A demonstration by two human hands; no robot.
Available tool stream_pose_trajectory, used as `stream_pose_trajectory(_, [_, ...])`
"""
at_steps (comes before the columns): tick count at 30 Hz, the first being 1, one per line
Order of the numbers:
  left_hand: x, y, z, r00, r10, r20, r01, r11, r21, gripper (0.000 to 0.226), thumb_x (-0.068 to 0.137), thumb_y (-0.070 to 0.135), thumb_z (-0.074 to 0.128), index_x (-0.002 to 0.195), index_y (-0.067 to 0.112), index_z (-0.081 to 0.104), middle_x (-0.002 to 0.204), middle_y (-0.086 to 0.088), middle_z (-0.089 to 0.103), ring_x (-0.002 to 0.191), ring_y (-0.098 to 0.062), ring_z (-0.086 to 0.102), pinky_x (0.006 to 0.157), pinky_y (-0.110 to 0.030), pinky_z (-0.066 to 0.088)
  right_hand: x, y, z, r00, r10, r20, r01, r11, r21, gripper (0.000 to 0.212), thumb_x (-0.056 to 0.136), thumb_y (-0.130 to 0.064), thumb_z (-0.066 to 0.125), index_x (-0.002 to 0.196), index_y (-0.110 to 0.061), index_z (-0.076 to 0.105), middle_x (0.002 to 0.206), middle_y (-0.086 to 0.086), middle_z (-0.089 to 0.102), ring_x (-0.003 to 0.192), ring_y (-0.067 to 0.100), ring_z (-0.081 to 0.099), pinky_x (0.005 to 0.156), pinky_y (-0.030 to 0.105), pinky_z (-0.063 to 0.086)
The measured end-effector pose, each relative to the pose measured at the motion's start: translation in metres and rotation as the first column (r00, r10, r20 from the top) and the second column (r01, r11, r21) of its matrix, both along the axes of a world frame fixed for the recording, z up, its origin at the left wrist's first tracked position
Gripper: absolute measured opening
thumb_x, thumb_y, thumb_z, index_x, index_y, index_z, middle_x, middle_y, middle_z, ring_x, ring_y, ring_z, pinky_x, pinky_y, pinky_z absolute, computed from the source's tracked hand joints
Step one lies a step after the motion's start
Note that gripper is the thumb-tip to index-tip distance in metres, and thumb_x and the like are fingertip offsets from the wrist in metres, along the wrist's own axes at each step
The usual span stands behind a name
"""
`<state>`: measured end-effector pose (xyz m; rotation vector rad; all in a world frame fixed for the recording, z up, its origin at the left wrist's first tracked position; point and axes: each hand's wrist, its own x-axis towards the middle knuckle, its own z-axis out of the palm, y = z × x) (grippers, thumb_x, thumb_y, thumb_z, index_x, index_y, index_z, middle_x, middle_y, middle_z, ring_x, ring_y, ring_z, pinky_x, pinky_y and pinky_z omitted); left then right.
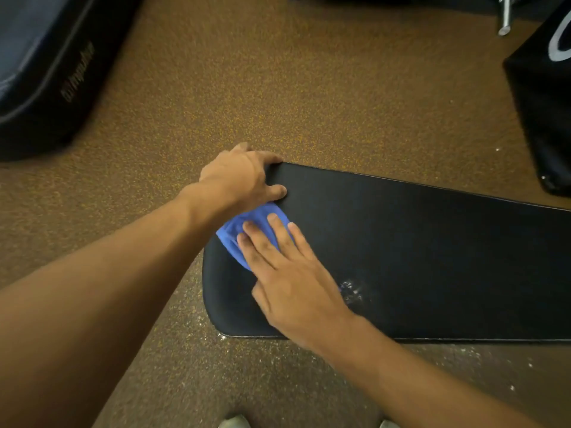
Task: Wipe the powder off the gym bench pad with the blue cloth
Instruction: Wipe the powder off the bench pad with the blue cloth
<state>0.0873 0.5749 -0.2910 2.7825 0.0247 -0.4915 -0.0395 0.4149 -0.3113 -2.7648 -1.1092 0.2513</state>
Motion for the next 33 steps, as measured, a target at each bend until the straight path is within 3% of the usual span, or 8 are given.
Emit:
stream_pose_trajectory(6, [0.001, -0.002, 0.007, 1.000, -0.007, -0.021, 0.008, 1.000, 0.008, 0.071, 0.078, 0.067, 0.068, 0.142, 0.047, 0.045, 0.136, -0.010, 0.049, 0.127, -0.037, 0.052, 0.106, -0.051, 0.045, -0.035, -0.039, -0.001, 0.961, 0.274, -0.034, -0.276, 0.960, -0.045, 0.068, 0.095, -0.036, 0.033, 0.159, -0.016, 0.022, 0.168, 0.004, 0.019, 0.156, 0.029, 0.006, 0.124, 0.049, 0.016])
stream_pose_trajectory(10, [0.002, -0.001, 0.007, 1.000, -0.019, -0.024, 0.019, 1.000, 0.015, 0.079, 0.069, 0.075, 0.061, 0.141, 0.045, 0.048, 0.134, -0.012, 0.054, 0.126, -0.036, 0.054, 0.107, -0.048, 0.045, -0.020, -0.016, -0.005, 0.990, 0.144, 0.003, -0.144, 0.990, 0.013, 0.066, 0.094, -0.033, 0.033, 0.158, -0.015, 0.029, 0.166, 0.005, 0.026, 0.155, 0.030, 0.013, 0.123, 0.050, 0.019])
stream_pose_trajectory(13, [0.001, 0.000, 0.005, 0.999, -0.039, 0.007, 0.039, 0.999, 0.017, 0.072, 0.077, 0.067, 0.067, 0.141, 0.039, 0.051, 0.133, -0.017, 0.056, 0.127, -0.035, 0.053, 0.107, -0.042, 0.044, -0.027, 0.010, -0.003, 1.000, -0.003, 0.003, 0.003, 0.999, 0.032, 0.069, 0.094, -0.035, 0.033, 0.158, -0.013, 0.025, 0.167, 0.005, 0.023, 0.155, 0.032, 0.009, 0.123, 0.051, 0.015])
stream_pose_trajectory(20, [0.000, -0.002, 0.010, 0.999, -0.046, -0.015, 0.046, 0.999, 0.027, 0.073, 0.079, 0.063, 0.069, 0.144, 0.036, 0.048, 0.133, -0.021, 0.056, 0.128, -0.036, 0.051, 0.110, -0.041, 0.042, -0.063, -0.054, -0.006, 0.964, 0.265, 0.021, -0.262, 0.960, -0.099, 0.071, 0.090, -0.038, 0.035, 0.158, -0.019, 0.027, 0.166, 0.001, 0.025, 0.155, 0.029, 0.015, 0.123, 0.047, 0.020])
stream_pose_trajectory(23, [0.001, -0.002, 0.009, 0.999, -0.045, -0.011, 0.045, 0.999, 0.019, 0.072, 0.080, 0.061, 0.070, 0.144, 0.034, 0.050, 0.134, -0.021, 0.057, 0.131, -0.036, 0.048, 0.111, -0.042, 0.040, -0.027, -0.056, -0.010, 0.991, 0.099, 0.094, -0.096, 0.995, -0.041, 0.068, 0.089, -0.032, 0.035, 0.155, -0.015, 0.034, 0.163, 0.006, 0.033, 0.153, 0.032, 0.022, 0.122, 0.050, 0.023])
stream_pose_trajectory(26, [0.000, -0.003, 0.008, 0.999, -0.047, 0.026, 0.047, 0.999, 0.001, 0.071, 0.080, 0.058, 0.071, 0.142, 0.031, 0.053, 0.132, -0.021, 0.060, 0.131, -0.034, 0.048, 0.110, -0.043, 0.041, -0.013, -0.030, -0.004, 0.994, -0.103, 0.042, 0.103, 0.995, 0.018, 0.068, 0.091, -0.031, 0.032, 0.156, -0.011, 0.032, 0.164, 0.007, 0.031, 0.153, 0.034, 0.020, 0.122, 0.052, 0.020])
stream_pose_trajectory(29, [-0.002, -0.003, 0.009, 0.999, -0.048, 0.020, 0.048, 0.999, 0.008, 0.069, 0.081, 0.055, 0.072, 0.142, 0.031, 0.052, 0.130, -0.023, 0.059, 0.130, -0.035, 0.048, 0.109, -0.041, 0.041, -0.043, -0.040, -0.004, 0.999, 0.017, 0.031, -0.017, 1.000, -0.016, 0.070, 0.093, -0.032, 0.034, 0.158, -0.011, 0.023, 0.167, 0.008, 0.022, 0.155, 0.034, 0.011, 0.125, 0.050, 0.013])
stream_pose_trajectory(33, [-0.004, -0.007, 0.015, 1.000, -0.028, 0.001, 0.028, 1.000, 0.001, 0.070, 0.082, 0.055, 0.071, 0.145, 0.032, 0.050, 0.136, -0.020, 0.056, 0.135, -0.035, 0.044, 0.112, -0.043, 0.039, -0.044, -0.090, -0.003, 0.995, 0.081, 0.054, -0.077, 0.995, -0.068, 0.069, 0.089, -0.031, 0.040, 0.156, -0.014, 0.033, 0.164, 0.006, 0.032, 0.153, 0.031, 0.023, 0.123, 0.049, 0.021])
